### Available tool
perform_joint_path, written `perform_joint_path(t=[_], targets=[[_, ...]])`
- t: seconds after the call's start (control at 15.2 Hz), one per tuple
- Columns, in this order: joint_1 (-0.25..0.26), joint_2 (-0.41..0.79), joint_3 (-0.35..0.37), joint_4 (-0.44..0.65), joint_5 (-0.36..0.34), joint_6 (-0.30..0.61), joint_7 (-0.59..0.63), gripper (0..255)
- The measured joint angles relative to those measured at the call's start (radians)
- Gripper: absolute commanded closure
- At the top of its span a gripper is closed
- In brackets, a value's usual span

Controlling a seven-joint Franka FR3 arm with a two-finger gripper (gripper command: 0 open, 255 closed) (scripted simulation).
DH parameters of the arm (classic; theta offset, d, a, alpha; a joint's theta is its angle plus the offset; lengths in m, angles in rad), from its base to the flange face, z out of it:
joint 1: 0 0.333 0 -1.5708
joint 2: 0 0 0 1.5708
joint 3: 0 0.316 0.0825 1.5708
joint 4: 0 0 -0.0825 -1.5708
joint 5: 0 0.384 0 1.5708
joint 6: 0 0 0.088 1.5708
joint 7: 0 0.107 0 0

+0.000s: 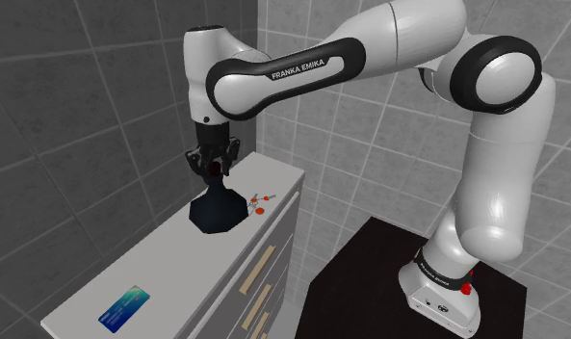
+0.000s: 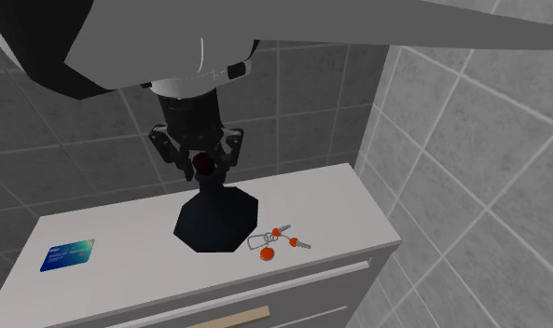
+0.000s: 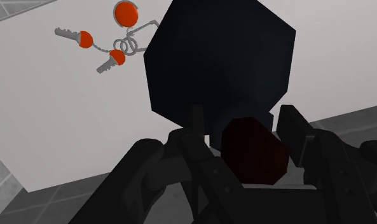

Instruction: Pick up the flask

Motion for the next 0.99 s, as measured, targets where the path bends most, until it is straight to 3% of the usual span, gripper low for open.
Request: perform_joint_path(t=[0.53, 0.99], targets=[[0.001, 0.001, 0.000, 0.002, -0.001, 0.001, 0.000, 255], [0.001, -0.011, 0.003, 0.062, 0.006, -0.074, -0.003, 255]])
